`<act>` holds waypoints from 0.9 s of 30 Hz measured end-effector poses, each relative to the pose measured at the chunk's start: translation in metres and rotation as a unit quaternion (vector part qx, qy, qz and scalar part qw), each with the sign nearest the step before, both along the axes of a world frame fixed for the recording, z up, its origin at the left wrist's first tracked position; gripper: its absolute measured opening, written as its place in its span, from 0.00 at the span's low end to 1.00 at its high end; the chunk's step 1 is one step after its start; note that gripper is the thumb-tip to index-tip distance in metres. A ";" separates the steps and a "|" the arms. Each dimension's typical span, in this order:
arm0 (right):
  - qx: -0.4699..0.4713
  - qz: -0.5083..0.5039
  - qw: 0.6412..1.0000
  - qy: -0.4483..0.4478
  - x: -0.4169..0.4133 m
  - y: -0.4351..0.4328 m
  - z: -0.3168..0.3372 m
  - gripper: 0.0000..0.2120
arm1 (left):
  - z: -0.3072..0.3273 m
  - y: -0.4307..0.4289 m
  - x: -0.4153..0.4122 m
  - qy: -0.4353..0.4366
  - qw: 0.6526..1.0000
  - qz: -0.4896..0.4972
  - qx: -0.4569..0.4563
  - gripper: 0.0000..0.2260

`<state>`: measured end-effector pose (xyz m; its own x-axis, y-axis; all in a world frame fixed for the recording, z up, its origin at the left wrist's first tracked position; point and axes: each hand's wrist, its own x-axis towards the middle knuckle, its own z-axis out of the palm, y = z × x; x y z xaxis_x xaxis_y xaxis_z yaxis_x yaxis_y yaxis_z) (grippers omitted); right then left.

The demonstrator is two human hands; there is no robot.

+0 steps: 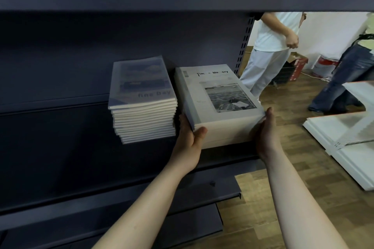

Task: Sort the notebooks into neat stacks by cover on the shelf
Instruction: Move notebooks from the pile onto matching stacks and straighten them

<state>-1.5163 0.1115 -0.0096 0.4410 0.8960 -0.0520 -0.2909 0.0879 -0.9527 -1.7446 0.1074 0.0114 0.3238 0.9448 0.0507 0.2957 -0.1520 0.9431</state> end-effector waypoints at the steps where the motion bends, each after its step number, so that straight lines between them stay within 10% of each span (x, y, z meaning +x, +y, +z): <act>1: -0.001 -0.006 1.000 0.000 -0.002 0.000 0.000 0.31 | -0.002 0.000 0.001 -0.007 1.000 0.002 -0.003 0.34; 12: -0.060 -0.082 0.994 -0.037 -0.015 -0.008 0.029 0.16 | 0.015 0.001 -0.016 0.001 0.997 -0.070 0.007 0.30; 17: 0.041 -0.277 0.915 -0.292 -0.043 -0.026 0.057 0.13 | 0.039 -0.002 -0.061 0.053 0.993 0.013 0.107 0.18; 22: 0.185 -0.145 0.935 -0.265 -0.113 -0.022 0.088 0.14 | 0.060 -0.006 -0.107 -0.080 0.959 0.173 0.208 0.07; 27: 0.079 0.041 0.985 -0.148 -0.186 -0.005 0.080 0.17 | 0.061 0.004 -0.146 -0.127 0.895 0.352 0.245 0.09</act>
